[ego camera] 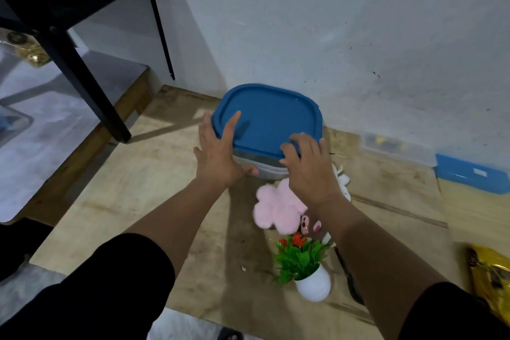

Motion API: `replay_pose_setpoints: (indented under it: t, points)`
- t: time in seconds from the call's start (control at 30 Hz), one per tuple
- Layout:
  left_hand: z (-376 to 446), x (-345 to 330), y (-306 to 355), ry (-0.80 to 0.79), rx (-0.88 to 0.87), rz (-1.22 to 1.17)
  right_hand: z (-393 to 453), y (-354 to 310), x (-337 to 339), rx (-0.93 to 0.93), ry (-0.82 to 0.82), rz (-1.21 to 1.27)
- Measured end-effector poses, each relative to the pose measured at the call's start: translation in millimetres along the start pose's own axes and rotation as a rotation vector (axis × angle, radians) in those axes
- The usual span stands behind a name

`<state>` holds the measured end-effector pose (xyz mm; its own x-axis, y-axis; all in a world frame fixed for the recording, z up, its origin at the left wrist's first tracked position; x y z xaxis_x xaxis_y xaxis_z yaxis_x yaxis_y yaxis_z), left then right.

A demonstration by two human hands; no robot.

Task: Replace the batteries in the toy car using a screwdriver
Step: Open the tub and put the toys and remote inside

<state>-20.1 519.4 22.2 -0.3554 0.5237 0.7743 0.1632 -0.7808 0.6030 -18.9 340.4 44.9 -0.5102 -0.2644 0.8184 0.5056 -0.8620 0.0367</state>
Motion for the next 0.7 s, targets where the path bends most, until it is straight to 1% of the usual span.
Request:
replay_pose_setpoints:
  t: [0.1,0.17,0.2,0.27,0.37,0.43,0.57,0.7]
  points:
    - [7.1,-3.8,-5.2,-0.050,0.079,-0.091,0.9,12.0,4.2,-0.161,-0.129,-0.010]
    - [9.9,-4.4,-5.4,-0.075,0.095,-0.121,-3.9,19.9,5.5,-0.340,-0.211,0.067]
    - [10.4,-4.6,-4.7,-0.087,0.097,-0.127,-7.1,23.1,4.7,-0.433,-0.282,0.128]
    - [10.1,-3.7,-2.9,-0.096,0.089,-0.108,-9.1,22.5,4.4,-0.525,-0.377,0.227]
    - [9.6,-3.1,-2.6,-0.087,0.048,-0.066,-6.5,18.2,6.2,-0.538,-0.443,0.280]
    - [10.2,-2.5,-2.4,-0.095,0.033,-0.059,-5.2,18.3,6.2,-0.533,-0.454,0.276]
    - [13.9,6.0,-0.7,-0.107,0.027,-0.103,-0.6,17.9,11.7,-0.516,-0.370,0.267]
    - [13.7,29.0,4.2,-0.054,-0.021,-0.117,6.2,12.0,21.9,-0.475,-0.287,0.261]
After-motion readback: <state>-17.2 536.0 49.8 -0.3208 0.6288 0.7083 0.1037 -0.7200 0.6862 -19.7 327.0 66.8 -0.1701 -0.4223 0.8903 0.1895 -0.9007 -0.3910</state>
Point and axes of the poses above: each hand's wrist, its own z-axis towards the middle knuckle, its own x-axis out of the back of the hand, y = z × x, the point moved 4 cm from there along z, towards the middle knuckle, and after that the axes turned 14 degrees about y, right-handed, at the moved point
